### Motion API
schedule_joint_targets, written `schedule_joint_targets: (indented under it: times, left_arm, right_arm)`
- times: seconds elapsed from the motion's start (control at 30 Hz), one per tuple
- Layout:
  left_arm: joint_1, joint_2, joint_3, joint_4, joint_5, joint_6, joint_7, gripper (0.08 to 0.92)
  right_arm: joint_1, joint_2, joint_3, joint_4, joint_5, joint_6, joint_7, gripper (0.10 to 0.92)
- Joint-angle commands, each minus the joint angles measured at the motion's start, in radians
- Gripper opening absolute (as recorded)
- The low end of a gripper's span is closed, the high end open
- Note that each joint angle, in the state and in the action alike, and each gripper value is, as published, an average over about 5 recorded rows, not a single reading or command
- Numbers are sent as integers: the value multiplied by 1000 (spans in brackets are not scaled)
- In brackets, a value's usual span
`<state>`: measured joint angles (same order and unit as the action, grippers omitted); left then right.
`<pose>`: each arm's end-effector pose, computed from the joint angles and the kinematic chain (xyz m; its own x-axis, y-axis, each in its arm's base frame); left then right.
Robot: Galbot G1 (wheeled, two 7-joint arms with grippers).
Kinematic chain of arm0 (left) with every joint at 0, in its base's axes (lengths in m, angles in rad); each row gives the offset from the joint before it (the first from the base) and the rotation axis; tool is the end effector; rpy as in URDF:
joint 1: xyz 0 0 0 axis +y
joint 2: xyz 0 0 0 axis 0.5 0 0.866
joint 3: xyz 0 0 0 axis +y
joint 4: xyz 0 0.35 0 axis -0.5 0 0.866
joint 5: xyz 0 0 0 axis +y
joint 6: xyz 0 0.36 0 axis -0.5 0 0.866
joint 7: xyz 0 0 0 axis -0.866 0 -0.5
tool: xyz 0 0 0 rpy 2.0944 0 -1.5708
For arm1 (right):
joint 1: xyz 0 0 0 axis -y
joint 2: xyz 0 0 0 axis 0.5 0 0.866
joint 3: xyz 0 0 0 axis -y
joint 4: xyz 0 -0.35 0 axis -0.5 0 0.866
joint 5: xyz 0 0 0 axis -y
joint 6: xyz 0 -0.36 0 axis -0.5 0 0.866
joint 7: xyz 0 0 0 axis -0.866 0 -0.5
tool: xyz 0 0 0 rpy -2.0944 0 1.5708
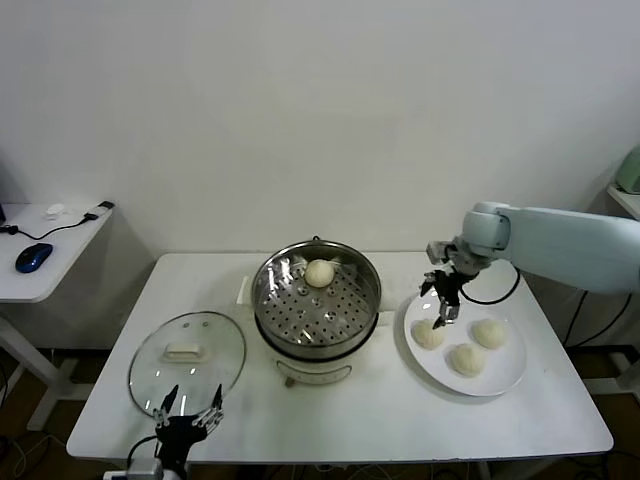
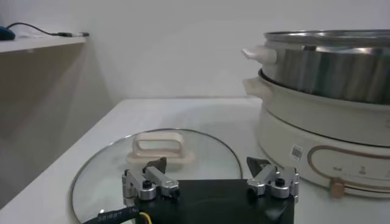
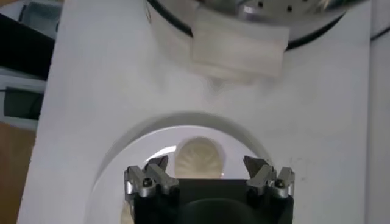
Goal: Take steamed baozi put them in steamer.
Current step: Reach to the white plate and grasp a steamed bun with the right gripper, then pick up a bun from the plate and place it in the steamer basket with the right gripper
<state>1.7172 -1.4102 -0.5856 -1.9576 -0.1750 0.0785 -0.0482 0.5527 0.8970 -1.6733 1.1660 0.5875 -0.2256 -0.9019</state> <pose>0.1316 0.0547 -0.3698 -0.9360 -0.0443 0.3493 -0.0424 0.9990 0.0130 0.5570 -0.0973 -0.1778 -0.0630 -0.1319 0.9893 -0.9965 -0.0459 -0.0696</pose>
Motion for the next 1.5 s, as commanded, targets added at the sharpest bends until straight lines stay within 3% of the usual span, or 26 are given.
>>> schedule_joint_targets:
  times: [0.03, 0.43, 0.77, 0.9, 1.23, 1.5]
  left_arm:
    - [1, -1, -1, 0, 1, -1, 0, 823]
    - [1, -6, 4, 6, 3, -7, -1, 823]
    - [7, 0, 3, -3, 4, -10, -3, 823]
    - [13, -1, 4, -16, 6, -7, -4, 823]
    - [30, -2, 7, -58, 8, 1, -5, 823]
    - [27, 0, 17, -71, 8, 6, -4, 823]
  right_arm:
    - [-147, 4, 63, -84, -41, -86, 44, 823]
    - [-195, 37, 114, -125, -79, -88, 53, 819]
    - [-162, 35, 115, -90, -86, -95, 38, 632]
    - [-65, 9, 80, -44, -60, -80, 2, 601]
    - [469, 77, -108, 3, 165, 7, -190, 594]
    - [556, 329, 28, 132, 458, -125, -79, 602]
